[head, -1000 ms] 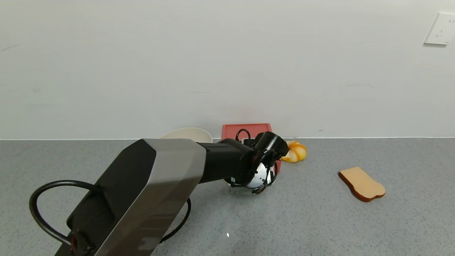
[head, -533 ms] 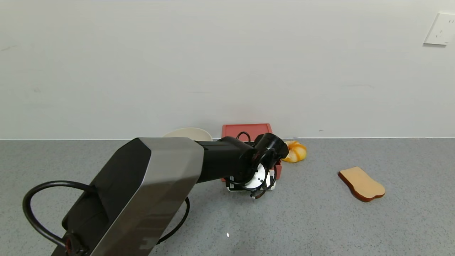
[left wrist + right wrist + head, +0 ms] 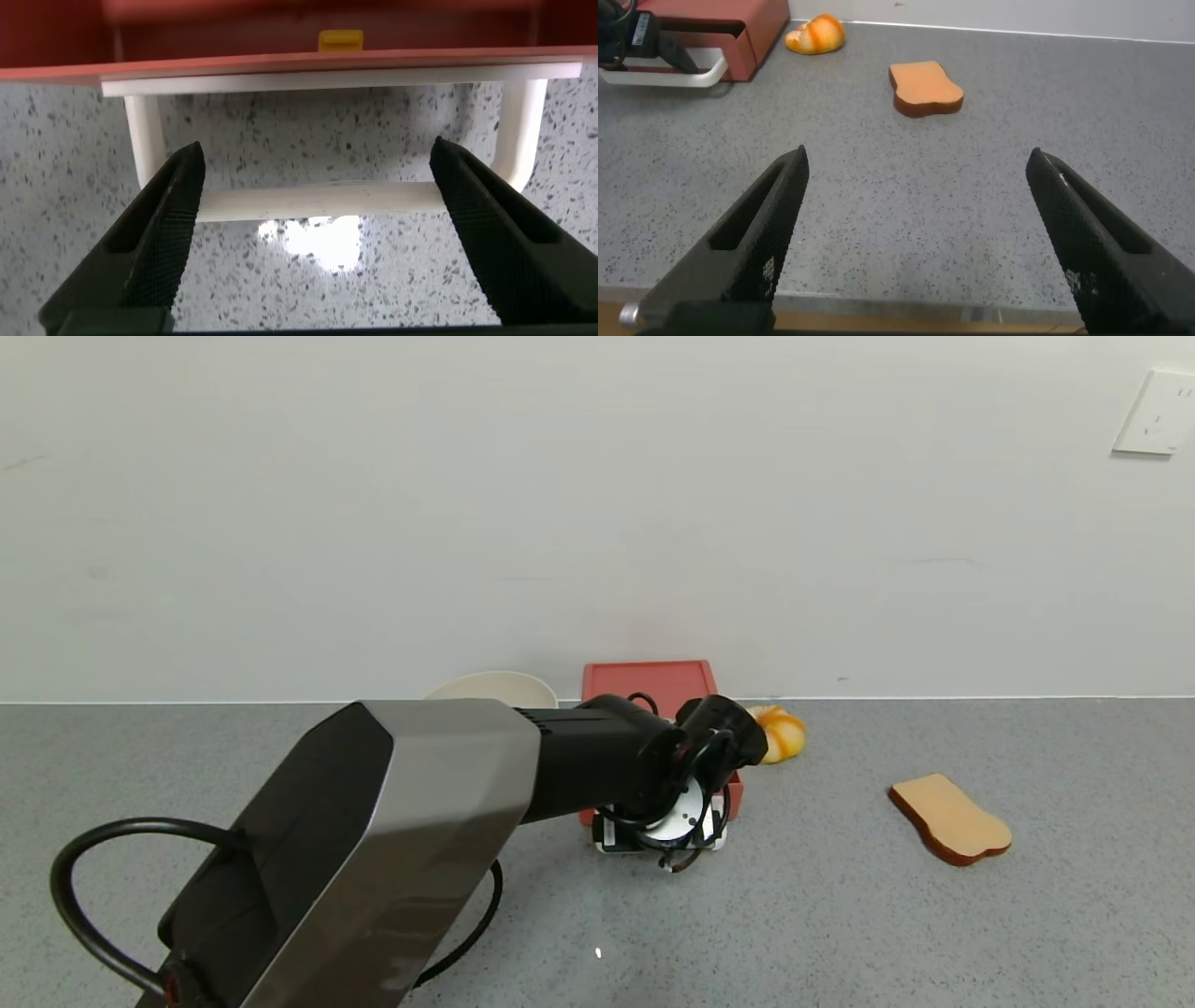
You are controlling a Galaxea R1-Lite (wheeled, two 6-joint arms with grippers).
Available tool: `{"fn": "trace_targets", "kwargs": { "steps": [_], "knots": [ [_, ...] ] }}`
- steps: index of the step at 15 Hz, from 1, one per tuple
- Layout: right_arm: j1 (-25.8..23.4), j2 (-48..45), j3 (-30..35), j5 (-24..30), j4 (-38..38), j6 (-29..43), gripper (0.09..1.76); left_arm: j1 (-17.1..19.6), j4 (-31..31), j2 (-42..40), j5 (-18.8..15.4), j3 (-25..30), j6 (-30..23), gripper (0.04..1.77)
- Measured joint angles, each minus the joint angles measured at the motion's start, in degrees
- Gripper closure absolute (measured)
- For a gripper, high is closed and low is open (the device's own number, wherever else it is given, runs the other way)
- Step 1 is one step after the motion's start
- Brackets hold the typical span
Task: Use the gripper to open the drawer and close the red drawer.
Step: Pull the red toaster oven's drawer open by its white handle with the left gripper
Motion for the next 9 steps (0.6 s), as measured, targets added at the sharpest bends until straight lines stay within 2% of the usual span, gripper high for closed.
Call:
{"fn": "trace_targets", "kwargs": {
  "steps": [4, 7, 9],
  "knots": [
    [0.00, 0.00, 0.00, 0.02, 0.00, 0.00, 0.14, -0.83, 2.16, -0.44, -0.13, 0.44, -2.07, 0.09],
    [0.01, 0.00, 0.00, -0.02, -0.05, 0.02, 0.14, -1.60, 4.68, -0.88, -2.82, 0.66, -3.43, 0.09],
    [0.01, 0.00, 0.00, 0.00, -0.02, 0.00, 0.14, -1.82, 5.53, -1.18, -3.30, 0.71, -3.62, 0.09]
  ]
}}
